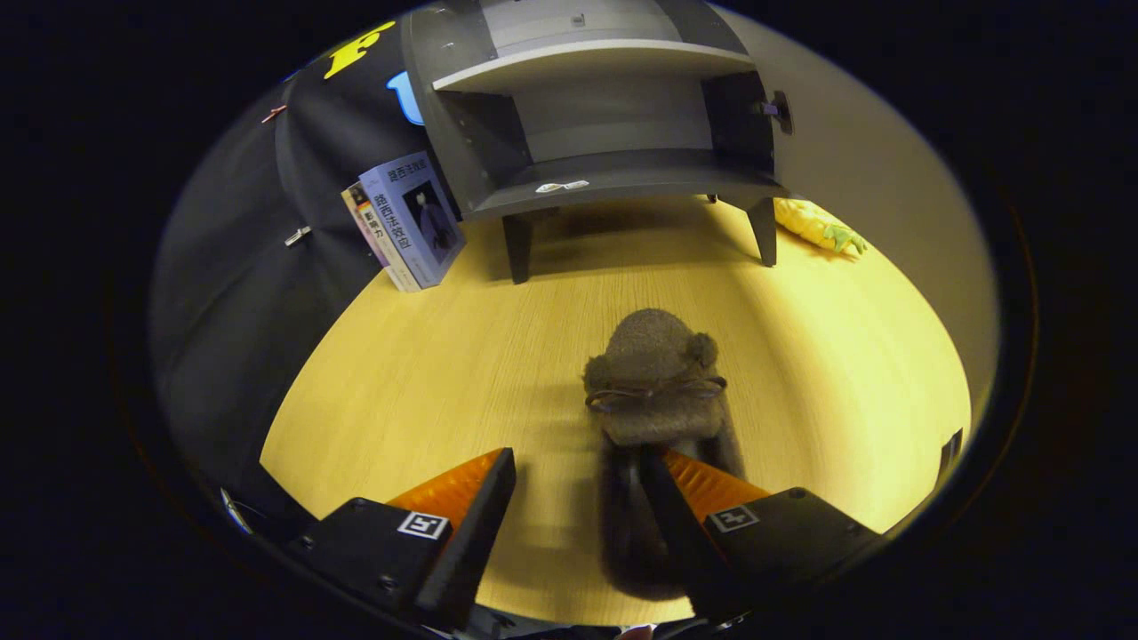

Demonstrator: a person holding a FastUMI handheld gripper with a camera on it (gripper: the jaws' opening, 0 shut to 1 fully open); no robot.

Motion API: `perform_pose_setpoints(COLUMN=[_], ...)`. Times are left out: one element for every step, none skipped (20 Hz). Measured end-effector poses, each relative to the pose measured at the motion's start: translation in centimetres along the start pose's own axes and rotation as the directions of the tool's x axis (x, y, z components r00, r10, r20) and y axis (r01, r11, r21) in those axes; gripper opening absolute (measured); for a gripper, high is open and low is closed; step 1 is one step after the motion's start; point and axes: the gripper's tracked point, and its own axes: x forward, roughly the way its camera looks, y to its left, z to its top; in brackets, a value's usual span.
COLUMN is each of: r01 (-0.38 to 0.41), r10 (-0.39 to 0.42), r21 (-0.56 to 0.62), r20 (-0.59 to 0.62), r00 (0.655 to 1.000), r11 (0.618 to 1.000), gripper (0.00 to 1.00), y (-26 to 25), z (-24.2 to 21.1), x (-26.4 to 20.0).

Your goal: Open the shoe cabinet door, grab the shoes and put them into the shoe cabinet, then close the shoe cabinet door.

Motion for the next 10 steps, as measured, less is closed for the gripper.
perform_pose_setpoints(r01=[0.019,0.031,0.059,0.082,0.110,0.132,0.173,0.170,0.165,0.156], r10=[-0.019,-0.031,-0.058,-0.082,-0.110,-0.131,-0.173,-0.171,-0.167,-0.158], r21=[-0.009,-0.014,-0.017,-0.010,0.001,0.001,0.005,0.022,0.031,0.029], r20=[0.013,0.029,0.043,0.051,0.056,0.063,0.075,0.084,0.081,0.079], r00=[1.000,0.999,0.997,0.995,0.992,0.989,0.982,0.982,0.983,0.984], r11=[1.000,0.999,0.998,0.997,0.994,0.991,0.985,0.985,0.986,0.987], gripper=[0.87,0.86,0.81,0.75,0.71,0.59,0.47,0.35,0.23,0.11], y=[-0.2,-0.4,-0.8,-1.2,-1.8,-2.2,-3.2,-3.3,-3.1,-2.8], z=[0.3,0.9,1.3,1.7,2.0,2.3,2.6,3.0,2.8,2.8], x=[1.1,2.1,2.7,3.6,4.3,5.0,5.0,5.2,4.9,4.8])
